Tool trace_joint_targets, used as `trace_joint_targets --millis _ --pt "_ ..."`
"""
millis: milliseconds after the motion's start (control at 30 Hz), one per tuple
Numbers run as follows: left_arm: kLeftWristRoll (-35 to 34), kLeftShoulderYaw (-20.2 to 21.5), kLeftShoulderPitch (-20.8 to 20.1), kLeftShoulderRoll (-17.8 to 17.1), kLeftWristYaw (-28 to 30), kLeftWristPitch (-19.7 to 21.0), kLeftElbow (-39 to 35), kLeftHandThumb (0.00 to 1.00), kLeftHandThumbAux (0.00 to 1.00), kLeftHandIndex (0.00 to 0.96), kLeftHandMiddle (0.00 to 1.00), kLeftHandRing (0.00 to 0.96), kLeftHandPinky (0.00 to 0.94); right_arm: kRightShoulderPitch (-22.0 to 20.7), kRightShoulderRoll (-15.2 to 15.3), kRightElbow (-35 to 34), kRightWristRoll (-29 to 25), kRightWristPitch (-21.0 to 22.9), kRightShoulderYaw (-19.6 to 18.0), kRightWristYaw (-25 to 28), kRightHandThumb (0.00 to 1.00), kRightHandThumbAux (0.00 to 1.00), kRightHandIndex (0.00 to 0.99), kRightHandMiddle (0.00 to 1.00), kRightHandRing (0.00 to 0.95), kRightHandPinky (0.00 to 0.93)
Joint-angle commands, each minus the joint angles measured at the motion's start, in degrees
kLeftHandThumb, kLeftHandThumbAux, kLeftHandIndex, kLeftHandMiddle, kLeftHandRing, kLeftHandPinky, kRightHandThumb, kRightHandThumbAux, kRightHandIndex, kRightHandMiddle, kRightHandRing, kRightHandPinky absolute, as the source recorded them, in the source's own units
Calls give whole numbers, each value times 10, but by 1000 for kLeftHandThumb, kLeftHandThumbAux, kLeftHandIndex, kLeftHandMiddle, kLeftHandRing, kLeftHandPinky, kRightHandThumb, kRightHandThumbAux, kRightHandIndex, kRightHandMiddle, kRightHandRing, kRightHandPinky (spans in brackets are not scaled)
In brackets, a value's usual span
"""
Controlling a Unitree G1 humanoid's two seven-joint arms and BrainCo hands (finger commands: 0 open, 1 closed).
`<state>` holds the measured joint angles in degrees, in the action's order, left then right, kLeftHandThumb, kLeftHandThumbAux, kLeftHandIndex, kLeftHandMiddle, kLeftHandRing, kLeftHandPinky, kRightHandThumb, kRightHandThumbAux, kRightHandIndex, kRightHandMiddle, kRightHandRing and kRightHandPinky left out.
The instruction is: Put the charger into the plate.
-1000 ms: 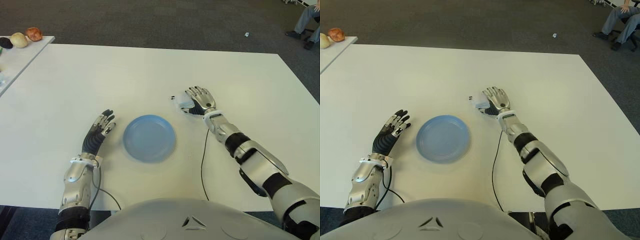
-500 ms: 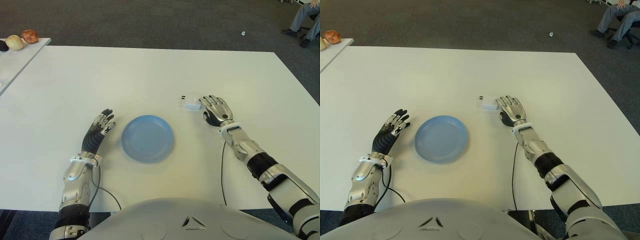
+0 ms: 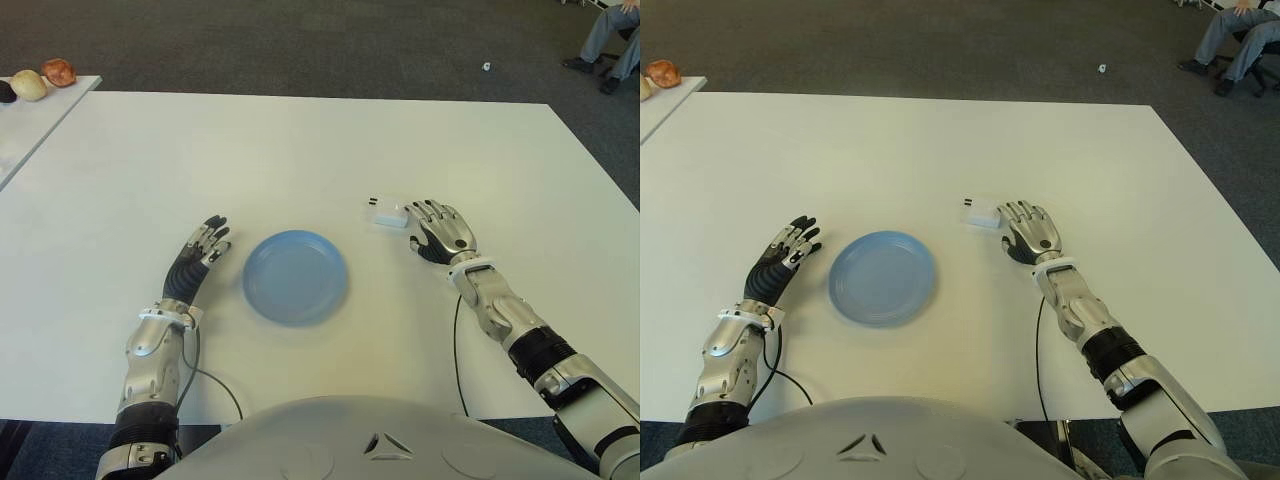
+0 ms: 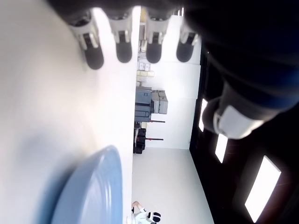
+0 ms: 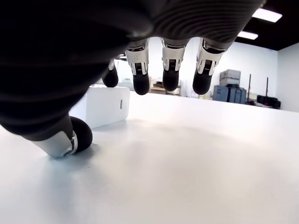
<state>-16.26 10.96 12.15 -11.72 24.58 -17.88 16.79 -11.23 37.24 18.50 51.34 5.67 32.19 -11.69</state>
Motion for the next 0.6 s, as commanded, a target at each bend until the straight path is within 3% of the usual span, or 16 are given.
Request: trace_joint_targets --millis 33,600 --pt "6 1 1 -6 1 15 10 0 553 7 27 8 15 30 -8 -1 -20 -12 -12 32 37 497 0 67 0 0" --pt "-1 1 -10 -8 9 6 30 0 565 12 29 13 27 19 -58 -14 -70 -45 -65 48 22 464 0 33 0 0"
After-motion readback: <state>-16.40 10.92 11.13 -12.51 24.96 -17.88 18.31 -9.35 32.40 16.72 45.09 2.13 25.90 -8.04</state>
